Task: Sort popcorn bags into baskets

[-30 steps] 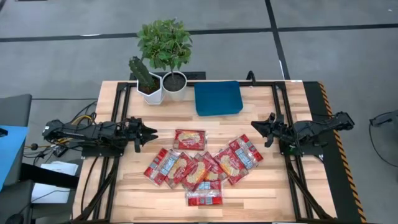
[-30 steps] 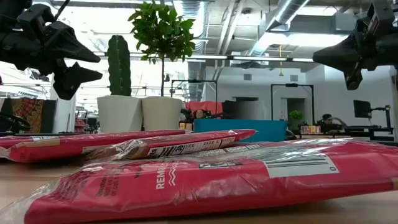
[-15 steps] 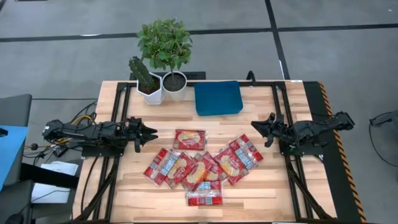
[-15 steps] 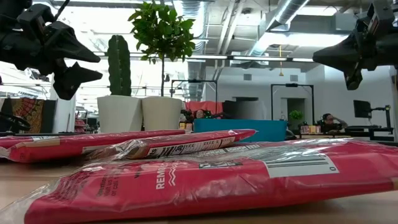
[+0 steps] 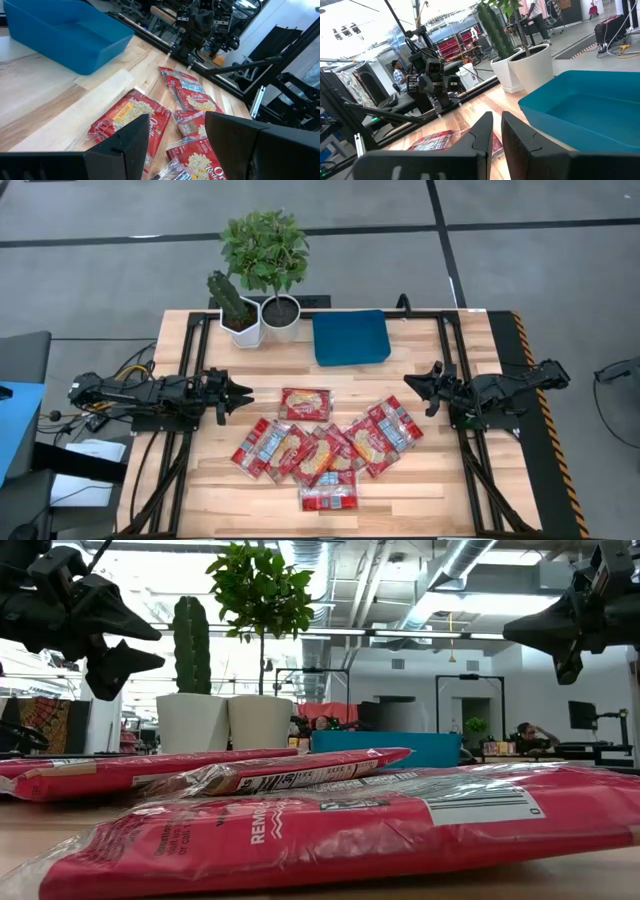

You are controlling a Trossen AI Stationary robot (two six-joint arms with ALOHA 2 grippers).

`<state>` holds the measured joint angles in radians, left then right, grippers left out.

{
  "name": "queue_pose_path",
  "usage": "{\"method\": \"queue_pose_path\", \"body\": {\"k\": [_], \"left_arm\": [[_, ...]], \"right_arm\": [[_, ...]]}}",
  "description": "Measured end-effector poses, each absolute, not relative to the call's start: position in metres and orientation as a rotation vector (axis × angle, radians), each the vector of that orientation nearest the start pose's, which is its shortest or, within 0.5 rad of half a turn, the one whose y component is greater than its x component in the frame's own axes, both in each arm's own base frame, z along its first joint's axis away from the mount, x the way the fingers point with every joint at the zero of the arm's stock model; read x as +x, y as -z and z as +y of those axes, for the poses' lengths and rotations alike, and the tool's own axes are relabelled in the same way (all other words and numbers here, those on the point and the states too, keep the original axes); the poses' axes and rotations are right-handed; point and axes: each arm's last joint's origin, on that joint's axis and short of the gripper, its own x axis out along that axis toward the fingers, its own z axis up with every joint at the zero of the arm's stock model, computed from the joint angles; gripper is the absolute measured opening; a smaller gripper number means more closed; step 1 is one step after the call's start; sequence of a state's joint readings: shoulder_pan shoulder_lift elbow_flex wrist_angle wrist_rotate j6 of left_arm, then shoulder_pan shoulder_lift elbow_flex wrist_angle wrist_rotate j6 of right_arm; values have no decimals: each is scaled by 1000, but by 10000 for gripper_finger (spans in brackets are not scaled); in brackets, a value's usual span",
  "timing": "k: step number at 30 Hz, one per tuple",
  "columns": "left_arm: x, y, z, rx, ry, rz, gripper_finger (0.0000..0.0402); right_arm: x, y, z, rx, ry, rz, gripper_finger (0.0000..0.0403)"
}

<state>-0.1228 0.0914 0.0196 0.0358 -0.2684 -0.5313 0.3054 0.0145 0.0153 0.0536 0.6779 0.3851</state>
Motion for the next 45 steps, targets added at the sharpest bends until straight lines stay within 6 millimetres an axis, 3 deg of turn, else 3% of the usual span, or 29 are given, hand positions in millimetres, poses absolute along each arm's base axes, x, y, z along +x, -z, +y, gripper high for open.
{"method": "queue_pose_path", "body": {"k": [13, 19, 31, 38, 41, 45], "left_arm": [[101, -167, -4, -535, -183, -21, 183], [101, -168, -2, -524, -243, -51, 183], [98, -178, 4, -927, -412, -296, 183], [98, -181, 5, -1009, -390, -347, 183], [98, -181, 5, -1047, -384, -359, 183], [98, -182, 5, -1059, -391, -370, 183]], "right_arm": [[92, -173, 10, 407, 367, -123, 66], [92, -177, 9, 723, 339, -235, 66], [92, -180, 7, 894, 345, -300, 66], [92, -180, 6, 885, 332, -291, 66], [90, -194, 8, 848, 216, -255, 66], [82, -226, 5, 777, 239, -179, 66]]}}
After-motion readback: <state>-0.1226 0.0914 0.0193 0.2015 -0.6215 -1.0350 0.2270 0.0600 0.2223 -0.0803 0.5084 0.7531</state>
